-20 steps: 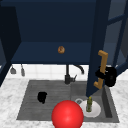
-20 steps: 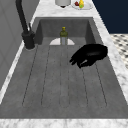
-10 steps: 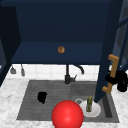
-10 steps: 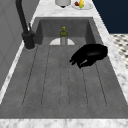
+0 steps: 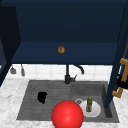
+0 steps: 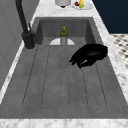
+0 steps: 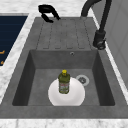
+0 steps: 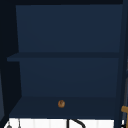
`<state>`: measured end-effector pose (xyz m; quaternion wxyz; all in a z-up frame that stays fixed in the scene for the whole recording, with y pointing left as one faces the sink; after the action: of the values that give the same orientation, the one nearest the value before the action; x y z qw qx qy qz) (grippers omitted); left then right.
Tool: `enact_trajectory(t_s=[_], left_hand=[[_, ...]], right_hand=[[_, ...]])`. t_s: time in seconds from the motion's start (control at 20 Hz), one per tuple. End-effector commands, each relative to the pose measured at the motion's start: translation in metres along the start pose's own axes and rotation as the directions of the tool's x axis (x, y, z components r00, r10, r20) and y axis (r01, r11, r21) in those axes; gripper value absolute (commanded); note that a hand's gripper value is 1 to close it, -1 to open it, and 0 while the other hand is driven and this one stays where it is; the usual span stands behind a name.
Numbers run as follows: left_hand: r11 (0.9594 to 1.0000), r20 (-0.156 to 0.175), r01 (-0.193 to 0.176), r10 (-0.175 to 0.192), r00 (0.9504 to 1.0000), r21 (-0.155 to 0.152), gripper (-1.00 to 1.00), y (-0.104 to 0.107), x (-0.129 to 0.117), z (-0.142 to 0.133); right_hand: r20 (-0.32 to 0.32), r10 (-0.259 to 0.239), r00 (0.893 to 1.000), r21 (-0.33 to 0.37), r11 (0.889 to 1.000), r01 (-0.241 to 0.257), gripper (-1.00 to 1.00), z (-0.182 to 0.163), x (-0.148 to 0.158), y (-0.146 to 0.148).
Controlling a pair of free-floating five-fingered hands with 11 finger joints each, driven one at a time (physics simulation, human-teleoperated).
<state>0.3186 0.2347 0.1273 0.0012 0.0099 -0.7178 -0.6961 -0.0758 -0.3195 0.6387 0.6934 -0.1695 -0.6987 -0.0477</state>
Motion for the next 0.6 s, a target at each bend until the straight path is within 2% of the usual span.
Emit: enact_trajectory(t_s=[0.0,0.55], left_hand=[[1.0000,0.000,0.000,0.000,1.0000,0.000,0.00,0.000,0.000,0.000],[1.0000,0.000,0.000,0.000,1.0000,0.000,0.00,0.000,0.000,0.000]], right_hand=[[0.003,-0.001,1.000,0.021,1.000,0.001,1.00,-0.001,-0.015,-0.029],[0.053,0.001,0.999,0.101,0.995,-0.006,1.00,0.001,-0.022,-0.110]])
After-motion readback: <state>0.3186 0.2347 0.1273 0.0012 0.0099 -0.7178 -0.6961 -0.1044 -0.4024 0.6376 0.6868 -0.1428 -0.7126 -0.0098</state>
